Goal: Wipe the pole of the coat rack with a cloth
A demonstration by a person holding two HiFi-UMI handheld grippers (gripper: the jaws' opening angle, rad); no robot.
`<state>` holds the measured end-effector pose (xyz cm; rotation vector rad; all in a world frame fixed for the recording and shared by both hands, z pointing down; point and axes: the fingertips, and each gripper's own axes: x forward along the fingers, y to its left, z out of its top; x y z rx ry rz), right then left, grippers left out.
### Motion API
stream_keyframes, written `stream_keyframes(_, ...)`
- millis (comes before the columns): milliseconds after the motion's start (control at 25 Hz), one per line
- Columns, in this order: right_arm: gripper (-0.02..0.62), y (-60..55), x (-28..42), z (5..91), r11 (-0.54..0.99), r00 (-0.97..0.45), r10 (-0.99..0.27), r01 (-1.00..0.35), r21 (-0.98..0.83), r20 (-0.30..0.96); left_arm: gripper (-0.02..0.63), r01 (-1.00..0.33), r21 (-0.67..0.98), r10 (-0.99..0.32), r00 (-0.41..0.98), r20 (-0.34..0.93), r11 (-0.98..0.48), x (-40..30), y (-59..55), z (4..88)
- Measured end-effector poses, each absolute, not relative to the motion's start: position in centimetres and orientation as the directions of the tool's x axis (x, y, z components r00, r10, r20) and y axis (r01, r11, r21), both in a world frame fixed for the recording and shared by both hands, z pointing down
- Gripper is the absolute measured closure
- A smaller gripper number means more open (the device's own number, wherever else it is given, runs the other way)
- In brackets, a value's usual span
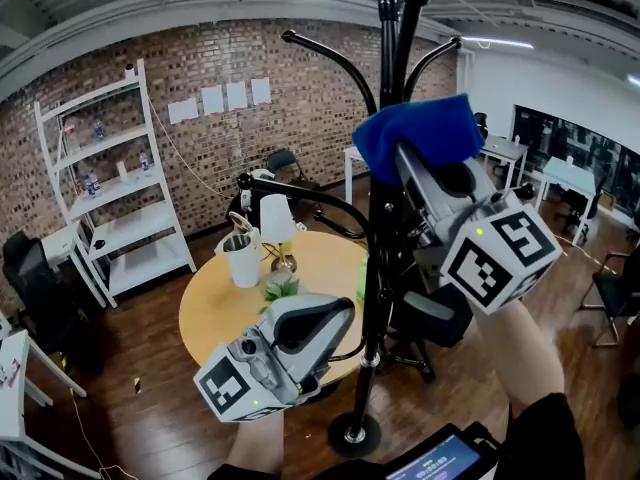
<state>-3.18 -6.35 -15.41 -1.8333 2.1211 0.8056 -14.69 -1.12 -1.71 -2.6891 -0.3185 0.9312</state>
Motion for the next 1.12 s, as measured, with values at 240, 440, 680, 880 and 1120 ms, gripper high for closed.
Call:
stream_keyframes(240,0.541,-8.8,-2.5,-15.6,0.086,-0.145,-0.893,-0.984,0.154,-0.427,0.601,0.121,-0.348,0.309,0.770,-0.558,-0.930,-15.0,-0.7,-2.6)
stream_keyframes(440,0.541,-9.3,-2.0,-10.6,0.103,-0.146,-0.921,-0.985,0.137,-0.360,0.601,0.127,-0.346,0.310,0.776,-0.549,-0.930,-14.1,-0.6,-1.6)
stream_keyframes(680,0.541,-8.9,-1.3,-4.9,0.114,-0.129,-0.948,-0.991,0.069,-0.290,0.601,0.138,-0.321,0.300,0.788,-0.538,-0.937,-14.3,-1.0,-0.5)
stream_keyframes(880,0.541,-9.1,0.0,-0.8,0.123,-0.128,-0.967,-0.992,0.040,-0.219,0.601,0.145,-0.304,0.294,0.792,-0.534,-0.942,-13.5,-1.6,0.9)
stream_keyframes(1120,0.541,-8.4,0.8,3.1,0.116,-0.115,-0.971,-0.993,0.009,-0.208,0.601,0.146,-0.265,0.269,0.810,-0.521,-0.953,-12.4,-1.7,3.2)
